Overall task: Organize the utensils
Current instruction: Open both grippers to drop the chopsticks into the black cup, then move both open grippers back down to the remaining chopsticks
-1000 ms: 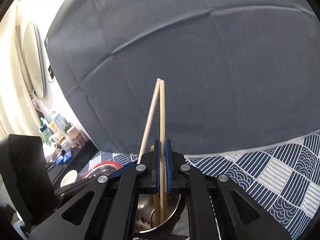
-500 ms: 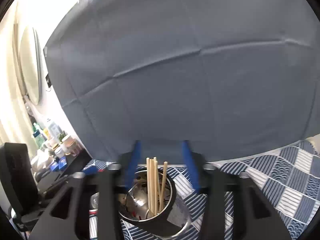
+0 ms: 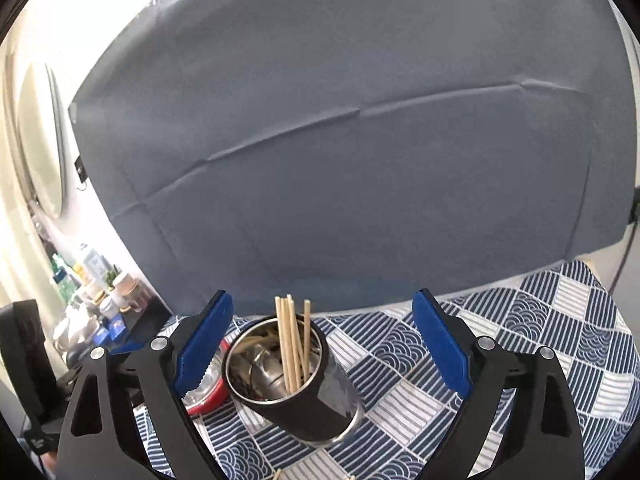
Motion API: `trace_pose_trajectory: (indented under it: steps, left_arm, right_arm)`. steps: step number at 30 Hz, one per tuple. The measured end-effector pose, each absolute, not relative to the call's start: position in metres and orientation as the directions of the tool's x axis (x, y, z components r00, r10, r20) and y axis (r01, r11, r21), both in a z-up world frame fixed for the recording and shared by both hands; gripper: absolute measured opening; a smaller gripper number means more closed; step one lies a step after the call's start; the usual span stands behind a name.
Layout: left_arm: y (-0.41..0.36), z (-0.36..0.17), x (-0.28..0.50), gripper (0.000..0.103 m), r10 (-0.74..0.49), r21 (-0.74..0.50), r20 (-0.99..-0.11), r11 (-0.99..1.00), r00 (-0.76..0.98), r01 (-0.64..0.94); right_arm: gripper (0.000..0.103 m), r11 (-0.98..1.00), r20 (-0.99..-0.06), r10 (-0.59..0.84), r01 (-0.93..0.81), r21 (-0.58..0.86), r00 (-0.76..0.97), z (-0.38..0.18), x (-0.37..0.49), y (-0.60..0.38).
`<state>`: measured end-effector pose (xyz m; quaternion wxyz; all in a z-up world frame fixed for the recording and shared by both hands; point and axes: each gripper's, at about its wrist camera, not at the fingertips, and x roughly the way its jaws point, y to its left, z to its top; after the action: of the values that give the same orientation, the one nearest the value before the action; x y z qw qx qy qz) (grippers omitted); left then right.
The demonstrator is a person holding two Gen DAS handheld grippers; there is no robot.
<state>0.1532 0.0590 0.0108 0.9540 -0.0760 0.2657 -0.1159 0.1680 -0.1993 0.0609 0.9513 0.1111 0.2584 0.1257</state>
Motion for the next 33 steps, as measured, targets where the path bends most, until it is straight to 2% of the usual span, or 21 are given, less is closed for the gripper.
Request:
trace_pose_trajectory:
  steps: [8,33]
  left_arm:
    - [0.060,-0.007,0.142,0.097,-0.246,-0.186,-0.544,0.968,0.802,0.171]
    - [0.039,-0.101,0.118,0.097,-0.252,-0.152,-0.757,0.965,0.603,0.214]
  right_arm:
    - [0.087,0.955,-0.525,0.267,-0.151,0.254,0.808,0.040,0.157,-0.200]
    - [0.087,0.979,-0.742,0.200,-0.107,0.172,0.640,-0.071,0.125,-0.196]
